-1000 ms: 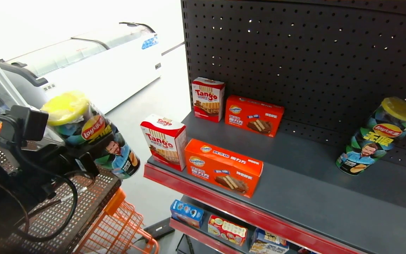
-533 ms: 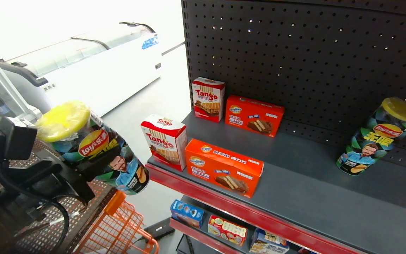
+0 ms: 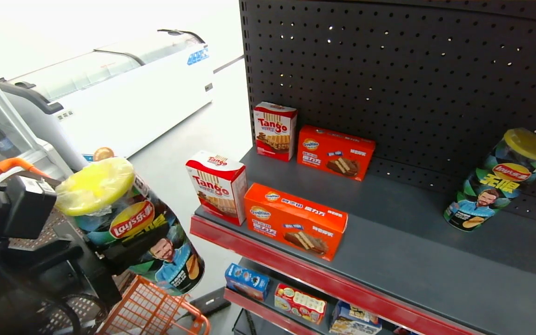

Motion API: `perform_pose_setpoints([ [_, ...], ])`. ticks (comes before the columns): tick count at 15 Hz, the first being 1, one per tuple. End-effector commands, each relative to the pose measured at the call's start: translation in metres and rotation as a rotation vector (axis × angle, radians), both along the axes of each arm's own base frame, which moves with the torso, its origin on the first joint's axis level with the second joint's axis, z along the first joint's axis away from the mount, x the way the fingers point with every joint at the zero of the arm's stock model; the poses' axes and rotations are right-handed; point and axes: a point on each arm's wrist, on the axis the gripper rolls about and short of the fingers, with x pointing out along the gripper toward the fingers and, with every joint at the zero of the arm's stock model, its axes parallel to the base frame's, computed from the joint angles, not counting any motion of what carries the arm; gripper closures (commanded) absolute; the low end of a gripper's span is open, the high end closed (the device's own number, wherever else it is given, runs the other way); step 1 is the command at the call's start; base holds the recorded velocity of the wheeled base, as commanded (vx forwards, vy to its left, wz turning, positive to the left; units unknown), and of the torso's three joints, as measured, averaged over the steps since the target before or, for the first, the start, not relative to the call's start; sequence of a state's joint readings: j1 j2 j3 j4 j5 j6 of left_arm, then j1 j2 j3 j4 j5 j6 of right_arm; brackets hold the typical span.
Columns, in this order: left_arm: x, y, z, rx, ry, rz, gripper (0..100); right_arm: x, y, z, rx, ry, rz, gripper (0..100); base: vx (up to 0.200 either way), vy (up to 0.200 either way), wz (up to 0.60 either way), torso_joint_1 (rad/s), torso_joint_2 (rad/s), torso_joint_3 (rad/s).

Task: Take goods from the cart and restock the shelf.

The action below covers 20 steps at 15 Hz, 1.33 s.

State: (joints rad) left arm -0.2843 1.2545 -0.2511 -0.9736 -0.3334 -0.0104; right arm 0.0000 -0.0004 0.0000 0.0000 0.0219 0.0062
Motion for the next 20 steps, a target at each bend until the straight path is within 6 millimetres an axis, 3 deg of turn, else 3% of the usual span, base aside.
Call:
perform_pose_setpoints([
  [1, -0.012, -0.002, 0.007, -0.009, -0.032, -0.034, 100, 0.0, 0.0, 0.0, 0.0, 0.0, 0.001, 0, 0.0, 0.0, 0.0, 0.0, 0.0, 0.0],
  [9, -0.055, 0.0, 0.002, 0.039, 0.037, -0.138, 100, 0.0, 0.0, 0.0, -0.003, 0.002, 0.006, 0, 0.0, 0.0, 0.0, 0.0, 0.0, 0.0],
  [18, -0.045, -0.012, 0.003, 0.053, 0.061, -0.193, 100, 0.0, 0.0, 0.0, -0.003, 0.002, 0.006, 0, 0.0, 0.0, 0.0, 0.0, 0.0, 0.0],
  [20, -0.038, -0.015, 0.007, 0.053, 0.061, -0.197, 100, 0.0, 0.0, 0.0, -0.003, 0.002, 0.006, 0, 0.0, 0.0, -0.6, 0.002, 0.0, -0.002],
])
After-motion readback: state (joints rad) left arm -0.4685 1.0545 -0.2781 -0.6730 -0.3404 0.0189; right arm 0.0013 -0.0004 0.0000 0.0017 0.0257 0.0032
